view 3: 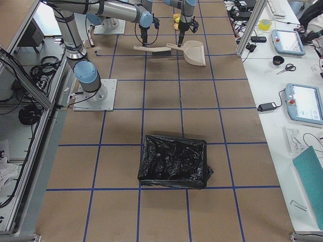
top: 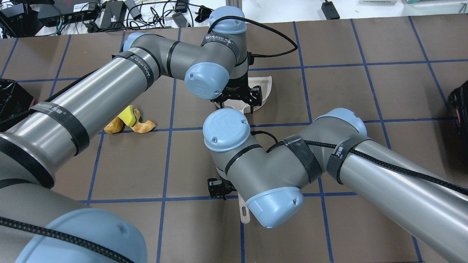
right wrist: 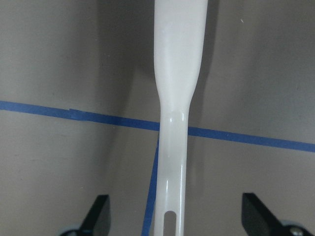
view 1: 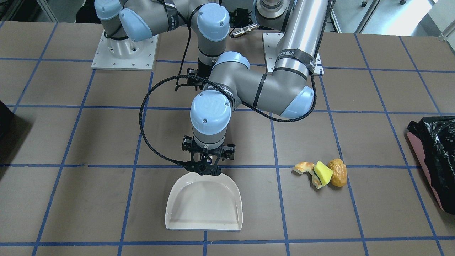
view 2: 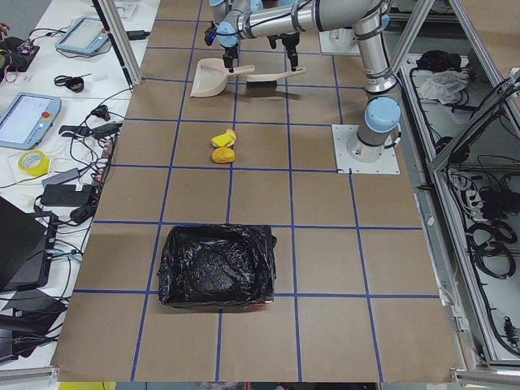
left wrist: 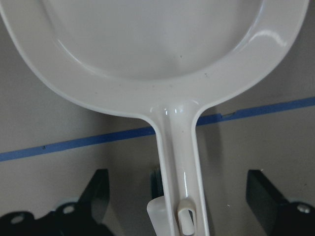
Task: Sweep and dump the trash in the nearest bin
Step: 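Carry the dustpan beside the trash pile with left gripper while right gripper brings the brush, then sweep the brush in right gripper across the trash toward the dustpan, then sweep the remaining trash into the dustpan held by left gripper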
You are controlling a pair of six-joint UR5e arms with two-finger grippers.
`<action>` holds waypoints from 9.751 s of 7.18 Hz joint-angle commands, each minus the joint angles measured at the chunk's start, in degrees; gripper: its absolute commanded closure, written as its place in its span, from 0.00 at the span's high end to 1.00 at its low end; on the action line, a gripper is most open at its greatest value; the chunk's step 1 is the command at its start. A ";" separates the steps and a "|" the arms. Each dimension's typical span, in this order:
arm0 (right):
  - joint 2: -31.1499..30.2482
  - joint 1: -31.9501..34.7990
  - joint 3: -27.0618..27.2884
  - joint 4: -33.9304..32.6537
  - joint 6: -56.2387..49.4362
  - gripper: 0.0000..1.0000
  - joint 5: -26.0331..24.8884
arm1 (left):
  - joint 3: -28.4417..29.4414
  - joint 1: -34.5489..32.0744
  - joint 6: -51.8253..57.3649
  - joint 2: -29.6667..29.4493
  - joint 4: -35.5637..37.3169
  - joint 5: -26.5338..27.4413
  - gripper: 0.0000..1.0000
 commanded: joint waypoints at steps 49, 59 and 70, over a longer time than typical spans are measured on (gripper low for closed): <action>53.43 14.99 -78.46 5.45 35.50 0.00 23.73 | -5.19 55.02 137.82 0.26 16.31 16.88 0.00; 49.30 10.08 -76.55 12.65 32.28 0.00 13.91 | -5.19 54.05 137.56 -0.18 17.27 18.72 0.00; 56.25 11.82 -80.76 2.82 35.41 0.00 23.72 | -5.27 53.97 137.64 -0.71 18.77 18.81 0.00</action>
